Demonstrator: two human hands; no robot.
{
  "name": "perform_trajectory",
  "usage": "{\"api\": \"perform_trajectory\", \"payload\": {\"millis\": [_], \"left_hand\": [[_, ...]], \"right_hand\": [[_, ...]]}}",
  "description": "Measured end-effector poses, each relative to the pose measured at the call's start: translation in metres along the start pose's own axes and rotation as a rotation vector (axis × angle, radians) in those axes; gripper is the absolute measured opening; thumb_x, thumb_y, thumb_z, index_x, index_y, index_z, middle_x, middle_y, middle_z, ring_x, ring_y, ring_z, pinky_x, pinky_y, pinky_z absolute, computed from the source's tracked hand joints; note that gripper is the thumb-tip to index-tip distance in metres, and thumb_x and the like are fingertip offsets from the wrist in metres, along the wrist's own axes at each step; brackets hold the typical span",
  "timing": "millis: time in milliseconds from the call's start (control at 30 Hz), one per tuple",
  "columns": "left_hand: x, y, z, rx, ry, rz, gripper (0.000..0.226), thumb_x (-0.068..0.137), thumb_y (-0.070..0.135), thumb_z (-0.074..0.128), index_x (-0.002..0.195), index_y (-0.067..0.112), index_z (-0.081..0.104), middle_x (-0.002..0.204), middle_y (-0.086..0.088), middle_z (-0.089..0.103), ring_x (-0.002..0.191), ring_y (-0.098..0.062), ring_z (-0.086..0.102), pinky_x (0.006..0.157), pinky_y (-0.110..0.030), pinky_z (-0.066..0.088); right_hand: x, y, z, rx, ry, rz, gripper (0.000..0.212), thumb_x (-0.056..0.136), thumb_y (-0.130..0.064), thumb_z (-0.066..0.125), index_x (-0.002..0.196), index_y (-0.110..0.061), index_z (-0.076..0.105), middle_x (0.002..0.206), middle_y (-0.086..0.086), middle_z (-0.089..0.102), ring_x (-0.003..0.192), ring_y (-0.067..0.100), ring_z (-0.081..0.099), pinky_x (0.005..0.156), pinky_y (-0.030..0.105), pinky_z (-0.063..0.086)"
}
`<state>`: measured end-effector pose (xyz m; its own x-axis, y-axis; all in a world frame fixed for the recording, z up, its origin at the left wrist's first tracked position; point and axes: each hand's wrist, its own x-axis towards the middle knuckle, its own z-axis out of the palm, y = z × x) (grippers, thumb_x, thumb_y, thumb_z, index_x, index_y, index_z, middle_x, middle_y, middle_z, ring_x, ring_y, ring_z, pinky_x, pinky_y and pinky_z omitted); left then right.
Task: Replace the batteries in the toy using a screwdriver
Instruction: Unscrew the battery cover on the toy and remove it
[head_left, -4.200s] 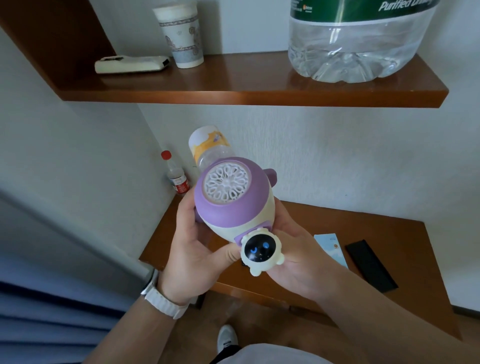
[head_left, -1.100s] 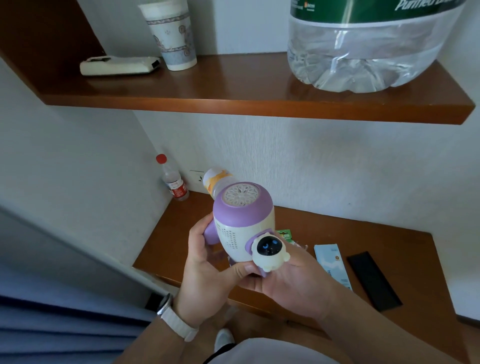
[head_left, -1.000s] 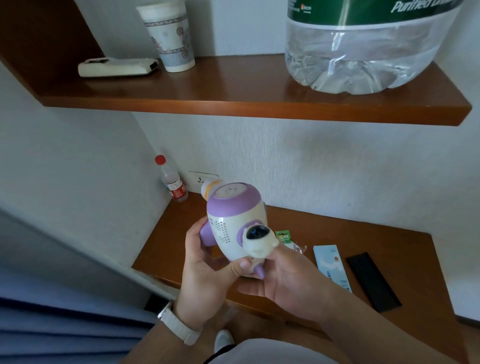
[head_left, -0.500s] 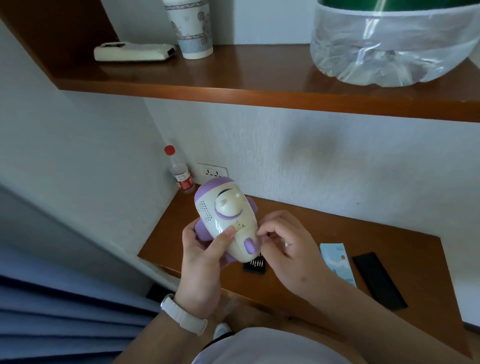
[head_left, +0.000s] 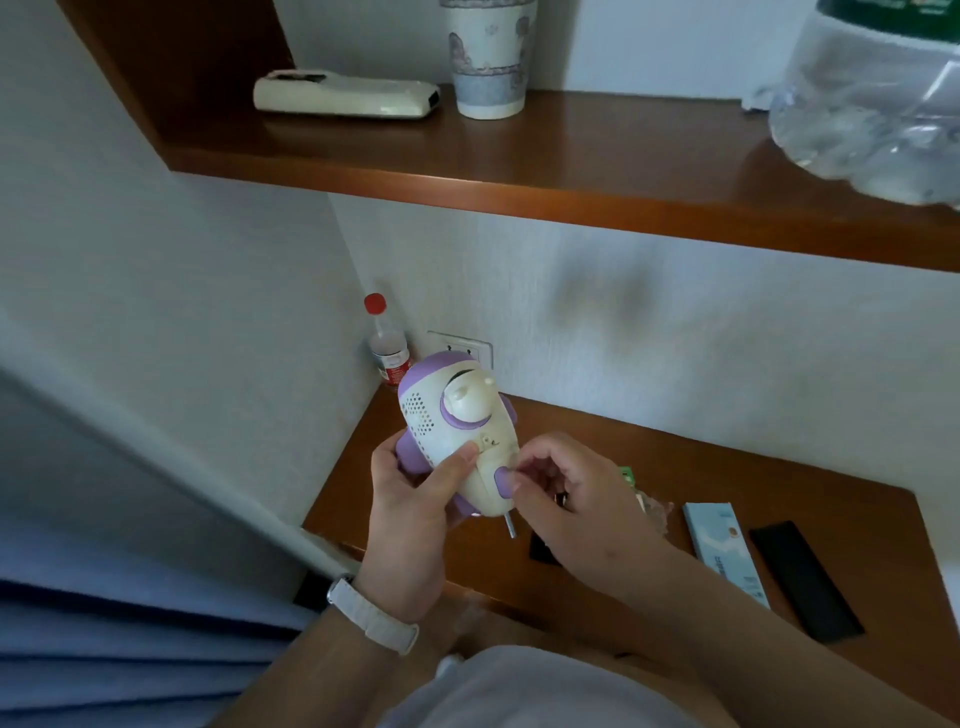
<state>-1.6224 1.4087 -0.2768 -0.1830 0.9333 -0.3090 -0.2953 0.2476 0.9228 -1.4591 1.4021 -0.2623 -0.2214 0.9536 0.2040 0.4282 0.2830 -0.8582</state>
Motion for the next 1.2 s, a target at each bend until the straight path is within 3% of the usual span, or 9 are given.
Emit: {"api": "perform_trajectory", "payload": {"millis": [200,300,367,533,667,800,933,1067,1200], "left_hand": [[0.028,0.014,-0.033,-0.007,-0.014,0.009,0.097,0.053,0.042,0.084,0.137,0.020,0.044,0.125,-0.003,0.067,0.110,-0.027,0.069,0.079,-0.046,0.062],[0.041,0.016,-0.046,0.018,-0.010,0.025,0.100,0.051,0.047,0.084,0.138,0.021,0.043,0.125,-0.001,0.065,0.111,-0.025,0.068,0.082,-0.047,0.062],[0.049,0.017,-0.054,0.007,-0.021,0.020,0.101,0.050,0.046,0.085,0.138,0.021,0.042,0.126,0.000,0.065,0.112,-0.025,0.068,0.083,-0.048,0.061],[0.059,0.014,-0.066,-0.028,-0.025,-0.027,0.096,0.053,0.039,0.083,0.138,0.022,0.043,0.124,0.002,0.066,0.109,-0.023,0.069,0.078,-0.043,0.063],[0.067,0.008,-0.069,-0.051,-0.053,-0.078,0.093,0.053,0.038,0.084,0.137,0.021,0.045,0.126,-0.001,0.067,0.109,-0.025,0.070,0.077,-0.044,0.062],[0.073,0.003,-0.065,-0.064,-0.058,-0.094,0.090,0.055,0.033,0.084,0.135,0.020,0.046,0.123,-0.001,0.067,0.106,-0.022,0.071,0.074,-0.041,0.062],[0.077,-0.008,-0.057,-0.004,0.019,-0.087,0.084,0.059,0.031,0.083,0.133,0.024,0.045,0.122,0.001,0.066,0.104,-0.018,0.071,0.076,-0.041,0.063],[0.084,-0.017,-0.055,0.121,0.057,0.002,0.073,0.070,0.017,0.087,0.129,0.025,0.045,0.116,0.007,0.066,0.098,-0.008,0.071,0.075,-0.034,0.063],[0.093,-0.025,-0.051,0.083,0.050,-0.072,0.067,0.071,0.015,0.086,0.123,0.030,0.047,0.115,0.005,0.068,0.099,-0.012,0.072,0.079,-0.043,0.063]], "right_hand": [[0.024,-0.016,0.036,-0.290,-0.040,0.016,0.018,0.092,-0.048,0.057,0.087,-0.032,0.050,0.076,-0.027,0.048,0.083,-0.012,0.053,0.060,0.005,0.040],[0.035,-0.019,0.055,-0.497,0.005,-0.100,0.023,0.092,-0.049,0.057,0.083,-0.034,0.043,0.069,-0.031,0.037,0.064,-0.011,0.050,0.049,0.004,0.027],[0.043,-0.017,0.066,-0.566,0.022,-0.145,0.022,0.091,-0.049,0.050,0.081,-0.030,0.046,0.069,-0.025,0.043,0.054,-0.005,0.041,0.052,0.004,0.023],[0.048,-0.012,0.080,-0.526,-0.007,-0.147,0.030,0.095,-0.046,0.044,0.084,-0.022,0.058,0.073,-0.016,0.053,0.058,-0.004,0.043,0.053,0.006,0.032],[0.052,-0.003,0.086,-0.440,0.000,-0.156,0.019,0.096,-0.040,0.049,0.082,-0.036,0.038,0.068,-0.028,0.034,0.066,-0.011,0.045,0.056,0.005,0.033],[0.053,0.011,0.086,-0.410,0.010,-0.143,0.022,0.098,-0.040,0.049,0.083,-0.041,0.032,0.069,-0.028,0.033,0.067,-0.011,0.044,0.056,0.006,0.031],[0.056,0.028,0.086,-0.394,-0.020,-0.088,0.022,0.097,-0.045,0.046,0.078,-0.035,0.040,0.067,-0.021,0.039,0.063,-0.004,0.046,0.053,0.009,0.031],[0.053,0.041,0.089,-0.217,-0.056,0.121,0.030,0.097,-0.037,0.055,0.072,-0.020,0.054,0.066,-0.006,0.052,0.065,0.012,0.050,0.054,0.017,0.036],[0.058,0.045,0.083,-0.309,-0.089,0.069,0.026,0.098,-0.033,0.053,0.075,-0.021,0.054,0.068,-0.014,0.048,0.069,0.007,0.050,0.058,0.010,0.036]]}}
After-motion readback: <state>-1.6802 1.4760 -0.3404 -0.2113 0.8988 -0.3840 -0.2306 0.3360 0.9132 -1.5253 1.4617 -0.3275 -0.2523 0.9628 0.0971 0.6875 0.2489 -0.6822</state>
